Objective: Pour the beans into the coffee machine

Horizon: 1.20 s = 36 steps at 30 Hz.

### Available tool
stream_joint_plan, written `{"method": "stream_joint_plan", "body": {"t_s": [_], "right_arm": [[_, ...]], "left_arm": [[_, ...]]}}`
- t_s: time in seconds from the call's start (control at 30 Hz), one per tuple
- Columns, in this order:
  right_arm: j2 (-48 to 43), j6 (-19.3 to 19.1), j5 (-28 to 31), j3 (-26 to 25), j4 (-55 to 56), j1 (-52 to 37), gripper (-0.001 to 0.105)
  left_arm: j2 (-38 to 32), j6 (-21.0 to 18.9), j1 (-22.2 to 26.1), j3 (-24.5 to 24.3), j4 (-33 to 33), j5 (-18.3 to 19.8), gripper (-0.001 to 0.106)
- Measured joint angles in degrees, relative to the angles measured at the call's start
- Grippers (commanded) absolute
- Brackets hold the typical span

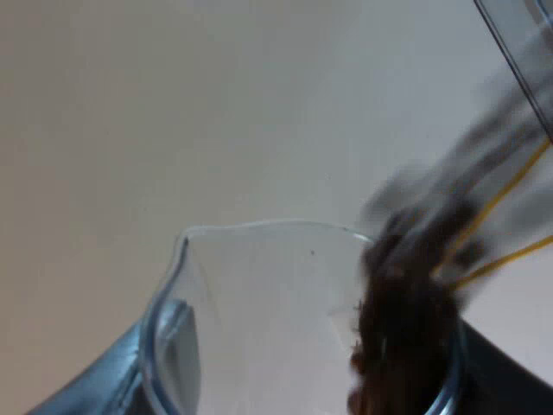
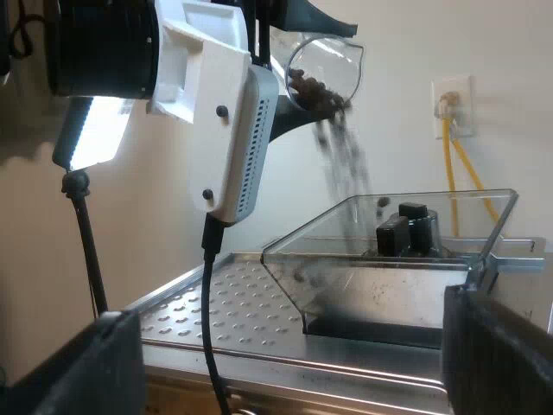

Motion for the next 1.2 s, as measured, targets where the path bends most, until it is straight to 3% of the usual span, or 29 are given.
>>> {"method": "stream_joint_plan", "body": {"t_s": [1.07, 1.13, 1.2], "right_arm": [[0.0, 0.0, 0.0, 0.0, 0.0, 0.0, 0.072], [0.0, 0.0, 0.0, 0.0, 0.0, 0.0, 0.072], [0.0, 0.0, 0.0, 0.0, 0.0, 0.0, 0.072]], "left_arm": [[0.0, 2.88, 0.79, 0.0, 0.0, 2.66, 0.029], [0.0, 0.87, 0.79, 0.0, 0.0, 2.66, 0.029], [0.0, -4.59, 0.79, 0.0, 0.0, 2.66, 0.029]]}}
